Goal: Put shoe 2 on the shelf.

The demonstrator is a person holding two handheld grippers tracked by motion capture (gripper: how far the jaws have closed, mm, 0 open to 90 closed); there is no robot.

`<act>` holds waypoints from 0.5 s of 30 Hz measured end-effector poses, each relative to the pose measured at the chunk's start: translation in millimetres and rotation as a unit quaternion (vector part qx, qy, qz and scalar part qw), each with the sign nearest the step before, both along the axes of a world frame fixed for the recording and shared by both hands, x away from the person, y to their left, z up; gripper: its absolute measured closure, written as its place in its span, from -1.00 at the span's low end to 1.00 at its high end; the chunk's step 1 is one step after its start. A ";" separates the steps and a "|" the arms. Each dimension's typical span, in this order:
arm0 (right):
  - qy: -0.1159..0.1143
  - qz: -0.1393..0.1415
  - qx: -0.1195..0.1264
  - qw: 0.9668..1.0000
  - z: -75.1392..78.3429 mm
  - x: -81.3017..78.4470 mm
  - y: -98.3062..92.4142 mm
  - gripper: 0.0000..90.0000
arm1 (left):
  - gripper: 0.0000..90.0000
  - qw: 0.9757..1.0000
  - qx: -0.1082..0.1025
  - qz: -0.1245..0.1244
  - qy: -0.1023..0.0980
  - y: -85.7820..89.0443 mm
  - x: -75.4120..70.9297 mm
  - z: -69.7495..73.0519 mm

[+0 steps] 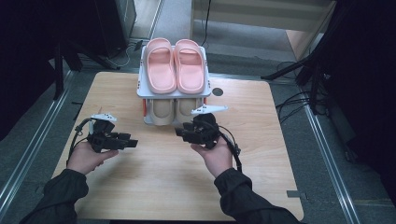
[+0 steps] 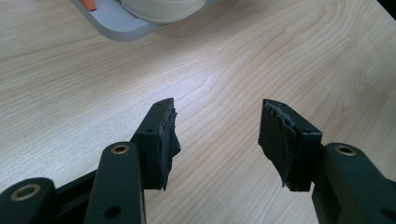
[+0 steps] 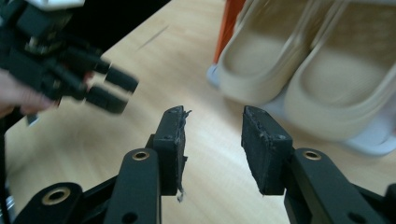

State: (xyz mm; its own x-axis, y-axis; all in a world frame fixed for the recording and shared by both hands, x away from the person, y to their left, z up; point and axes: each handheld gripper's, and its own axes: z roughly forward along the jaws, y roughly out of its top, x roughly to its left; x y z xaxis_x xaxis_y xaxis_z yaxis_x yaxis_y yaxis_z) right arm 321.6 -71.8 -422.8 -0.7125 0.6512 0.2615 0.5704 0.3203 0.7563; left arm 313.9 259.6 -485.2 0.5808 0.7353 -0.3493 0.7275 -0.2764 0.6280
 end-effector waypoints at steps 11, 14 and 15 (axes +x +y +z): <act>0.017 0.009 0.003 1.000 -33.8 -15.1 -14.6 0.34 | -0.03 1.000 0.000 -0.008 0.000 -2.7 -2.7 -1.2; 0.017 0.013 0.007 1.000 -36.7 -16.7 -18.4 0.34 | -0.04 1.000 0.002 -0.010 -0.001 -2.9 -4.1 -1.3; 0.017 0.011 0.012 1.000 -38.8 -18.5 -22.3 0.32 | -0.05 1.000 0.001 -0.011 -0.001 -3.7 -4.6 -1.2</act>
